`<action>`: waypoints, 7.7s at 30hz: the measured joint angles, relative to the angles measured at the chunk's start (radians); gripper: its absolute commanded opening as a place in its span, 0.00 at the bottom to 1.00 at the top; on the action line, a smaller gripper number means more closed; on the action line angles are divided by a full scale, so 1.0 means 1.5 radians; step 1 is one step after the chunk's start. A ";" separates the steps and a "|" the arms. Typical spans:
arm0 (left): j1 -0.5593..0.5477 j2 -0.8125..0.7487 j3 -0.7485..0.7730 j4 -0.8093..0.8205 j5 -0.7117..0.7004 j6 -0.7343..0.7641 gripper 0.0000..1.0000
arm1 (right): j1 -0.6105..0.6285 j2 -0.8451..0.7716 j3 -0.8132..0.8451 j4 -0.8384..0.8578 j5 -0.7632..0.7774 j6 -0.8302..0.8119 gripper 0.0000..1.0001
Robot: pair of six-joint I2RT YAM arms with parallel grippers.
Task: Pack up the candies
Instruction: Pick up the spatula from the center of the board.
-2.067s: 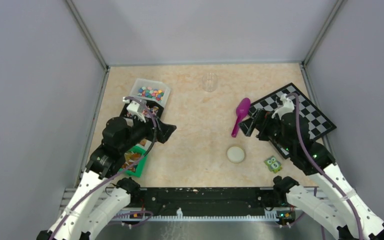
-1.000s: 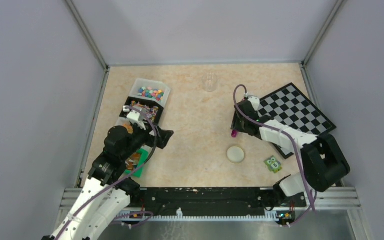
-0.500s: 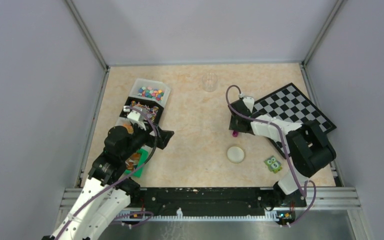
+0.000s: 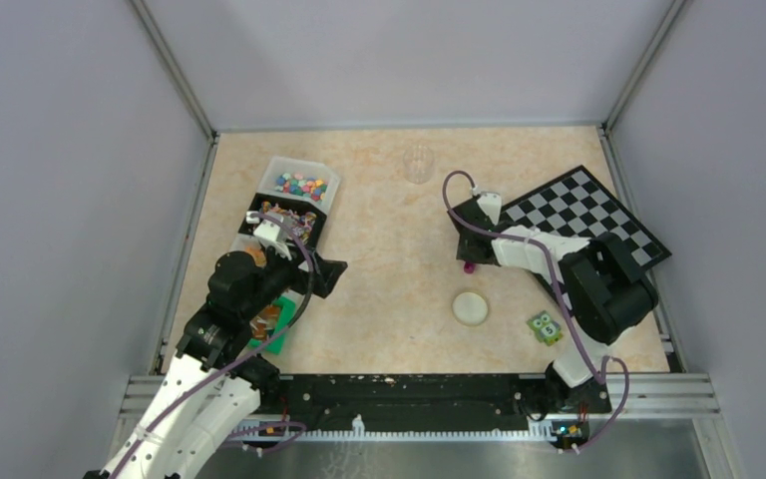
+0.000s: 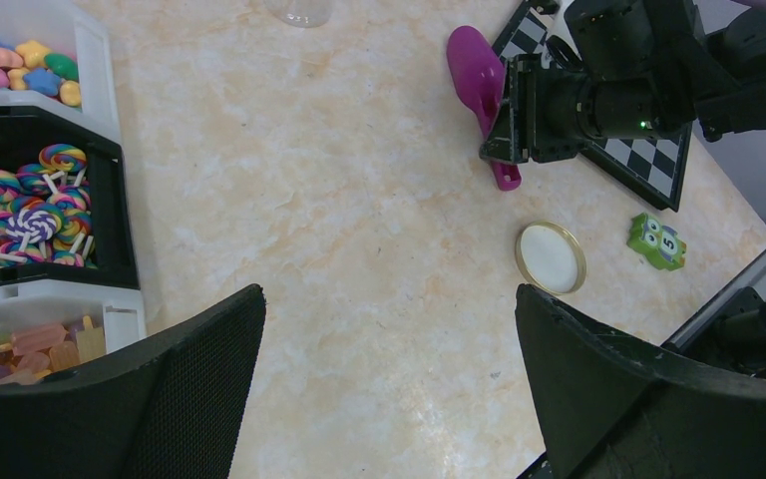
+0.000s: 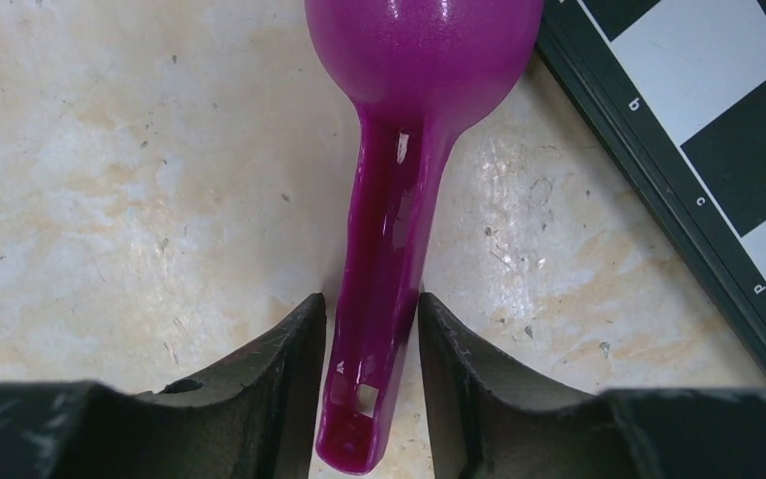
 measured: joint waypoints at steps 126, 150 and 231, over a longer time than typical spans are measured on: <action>0.002 0.213 0.196 -0.303 -0.123 -0.907 0.31 | 0.469 -0.433 -0.392 0.678 -0.298 -1.182 0.00; -0.002 0.160 0.191 -0.237 -0.354 -0.523 0.99 | 0.453 -0.407 -0.209 0.424 -0.057 -0.579 0.00; -0.008 0.123 -0.058 0.161 0.561 0.357 0.00 | 0.125 -0.326 0.041 0.107 -0.814 -0.242 0.62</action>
